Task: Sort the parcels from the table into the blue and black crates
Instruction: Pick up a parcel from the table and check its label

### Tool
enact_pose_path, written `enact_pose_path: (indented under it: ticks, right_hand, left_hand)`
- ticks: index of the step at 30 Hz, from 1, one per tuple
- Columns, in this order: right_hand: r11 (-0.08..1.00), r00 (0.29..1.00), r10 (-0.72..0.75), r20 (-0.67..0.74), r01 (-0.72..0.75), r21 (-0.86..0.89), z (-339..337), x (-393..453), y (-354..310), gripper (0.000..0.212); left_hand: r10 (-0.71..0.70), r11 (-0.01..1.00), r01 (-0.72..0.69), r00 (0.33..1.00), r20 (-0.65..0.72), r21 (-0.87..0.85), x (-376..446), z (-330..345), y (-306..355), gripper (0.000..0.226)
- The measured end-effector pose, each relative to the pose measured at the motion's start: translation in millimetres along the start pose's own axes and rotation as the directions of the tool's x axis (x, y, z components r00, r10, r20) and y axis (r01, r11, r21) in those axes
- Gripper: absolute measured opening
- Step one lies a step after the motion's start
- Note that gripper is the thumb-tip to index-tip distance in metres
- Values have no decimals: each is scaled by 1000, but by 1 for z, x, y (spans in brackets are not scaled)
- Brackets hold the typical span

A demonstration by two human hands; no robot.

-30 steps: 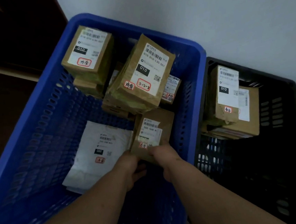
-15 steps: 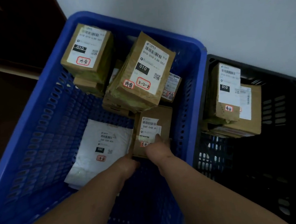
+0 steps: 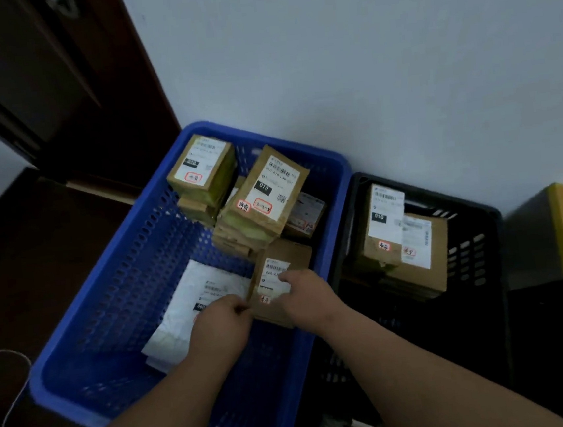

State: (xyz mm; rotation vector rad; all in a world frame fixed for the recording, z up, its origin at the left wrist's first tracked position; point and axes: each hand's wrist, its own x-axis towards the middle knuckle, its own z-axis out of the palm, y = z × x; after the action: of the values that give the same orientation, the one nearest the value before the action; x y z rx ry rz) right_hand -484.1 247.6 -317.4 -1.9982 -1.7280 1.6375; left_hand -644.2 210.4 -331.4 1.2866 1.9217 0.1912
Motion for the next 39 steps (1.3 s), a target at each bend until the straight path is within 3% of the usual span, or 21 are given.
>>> enact_pose_path:
  ticks: [4,9,16,25,32,39]
  right_hand:
    - [934,994,-97,-57,71,-351,-40,-53,10,43]
    - [888,984,-40,-171,-43,-457,-67,-124,47,49]
    - [896,940,66,-335,-203,-395,-71,-219,102,50]
    - [902,831,162,-533,-344,-262,-103,-328,194,49]
    - [911,783,208,-586,-373,-175,-143,-407,306,48]
    - [872,748,355,-560,-481,-90,-180,-482,429,46]
  left_hand:
    - [140,984,-137,990,-16,112,-34,-9,36,18]
    - [309,886,-320,947,88,335,-73,-8,76,28]
    - [508,734,-527,845,168,429,-131,11,107,34]
    - [616,509,-669,723,314,542,-206,75,173,51]
    - [641,435,-704,680,357,561,-278,174,246,48]
    - [636,404,-754,639,433,518,-345,293,297,54]
